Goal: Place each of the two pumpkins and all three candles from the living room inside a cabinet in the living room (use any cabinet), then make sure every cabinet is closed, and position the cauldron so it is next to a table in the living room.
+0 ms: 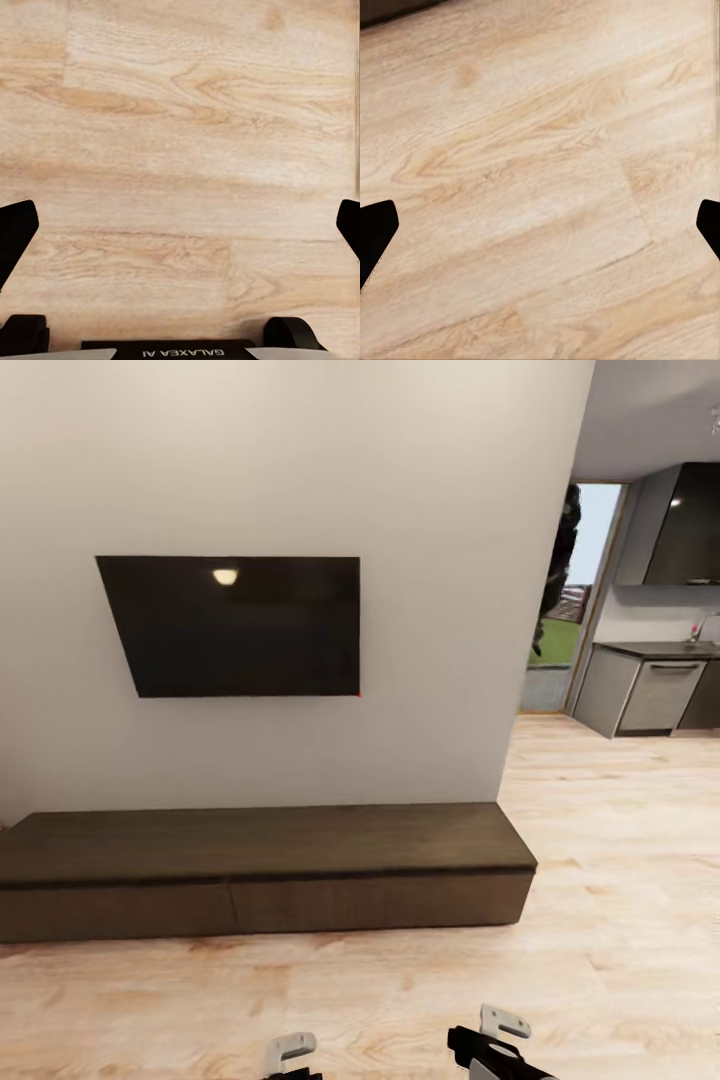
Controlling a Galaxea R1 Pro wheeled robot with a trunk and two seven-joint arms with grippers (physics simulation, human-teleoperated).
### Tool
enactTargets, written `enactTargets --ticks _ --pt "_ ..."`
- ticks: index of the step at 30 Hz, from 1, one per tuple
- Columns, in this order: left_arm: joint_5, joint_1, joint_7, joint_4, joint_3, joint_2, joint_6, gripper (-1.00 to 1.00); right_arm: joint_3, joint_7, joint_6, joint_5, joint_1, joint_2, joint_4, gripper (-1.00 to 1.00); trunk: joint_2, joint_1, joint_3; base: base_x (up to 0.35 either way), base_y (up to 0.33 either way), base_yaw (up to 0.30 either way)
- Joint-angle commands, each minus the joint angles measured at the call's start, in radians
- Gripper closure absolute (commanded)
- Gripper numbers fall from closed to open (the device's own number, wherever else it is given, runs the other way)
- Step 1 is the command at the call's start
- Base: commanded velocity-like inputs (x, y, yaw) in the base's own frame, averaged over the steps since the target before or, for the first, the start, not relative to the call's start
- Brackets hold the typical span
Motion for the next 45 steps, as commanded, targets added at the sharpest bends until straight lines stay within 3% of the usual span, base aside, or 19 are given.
enactTargets --ticks 1,7,25,45 --pt "0.009 0.000 0.001 0.000 -0.008 0.000 0.000 -1.00 0.002 -0.001 -0.006 -0.007 -0.001 0.001 0.002 -1.00 -0.001 0.001 -0.001 0.317 -0.001 -0.249" --pt "0.009 0.000 0.001 0.000 -0.008 0.000 0.000 -1.00 0.002 -0.002 -0.006 -0.007 -0.001 0.000 0.002 -1.00 -0.001 0.001 0.001 0.287 0.000 -0.178" --pt "0.009 0.000 0.001 0.000 -0.008 0.000 0.001 -1.00 0.003 -0.001 -0.006 -0.006 0.000 0.002 0.002 -1.00 -0.001 0.001 -0.016 0.191 -0.001 0.004" --pt "0.008 0.000 0.000 0.000 -0.009 -0.001 0.002 -1.00 0.003 -0.002 -0.006 -0.006 -0.001 0.024 0.001 -1.00 -0.001 0.001 -0.031 0.033 -0.130 0.096"
